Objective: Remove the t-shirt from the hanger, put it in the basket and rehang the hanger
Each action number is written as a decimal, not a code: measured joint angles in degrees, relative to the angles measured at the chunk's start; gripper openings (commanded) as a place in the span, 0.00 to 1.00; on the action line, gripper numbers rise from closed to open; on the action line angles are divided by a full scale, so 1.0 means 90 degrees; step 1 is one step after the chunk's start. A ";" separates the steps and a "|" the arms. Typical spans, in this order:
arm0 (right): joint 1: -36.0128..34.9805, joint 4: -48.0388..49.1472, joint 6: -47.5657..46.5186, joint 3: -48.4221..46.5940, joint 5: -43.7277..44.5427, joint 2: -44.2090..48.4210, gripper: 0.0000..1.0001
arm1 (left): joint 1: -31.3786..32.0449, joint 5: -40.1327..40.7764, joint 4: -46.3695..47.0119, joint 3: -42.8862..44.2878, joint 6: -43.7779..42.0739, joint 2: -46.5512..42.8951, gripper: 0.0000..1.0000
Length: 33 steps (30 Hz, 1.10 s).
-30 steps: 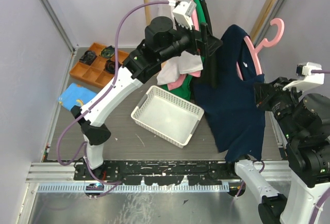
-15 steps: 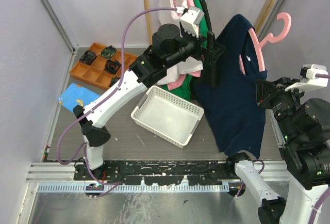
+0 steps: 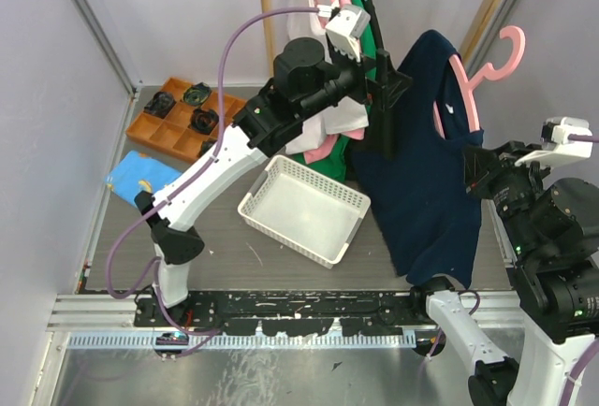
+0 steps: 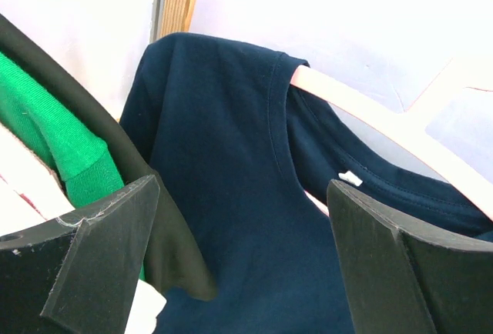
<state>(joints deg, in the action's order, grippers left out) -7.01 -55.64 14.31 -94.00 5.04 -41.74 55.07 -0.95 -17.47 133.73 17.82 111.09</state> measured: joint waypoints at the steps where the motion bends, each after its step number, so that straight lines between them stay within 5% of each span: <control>1: 0.0000 -0.0015 -0.0015 0.0000 0.0000 0.0002 0.01 | 0.0000 0.0000 -0.0002 0.0000 0.0000 0.0000 0.98; 33: 0.0000 -0.0138 -0.0474 0.0194 -0.0056 0.0238 0.01 | 0.0658 0.0743 -0.0374 0.0410 -0.0889 0.0631 0.98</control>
<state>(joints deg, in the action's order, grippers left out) -7.01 -56.88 10.04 -92.25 4.54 -39.59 60.99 5.74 -20.84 137.43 9.82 116.77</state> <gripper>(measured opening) 0.176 0.979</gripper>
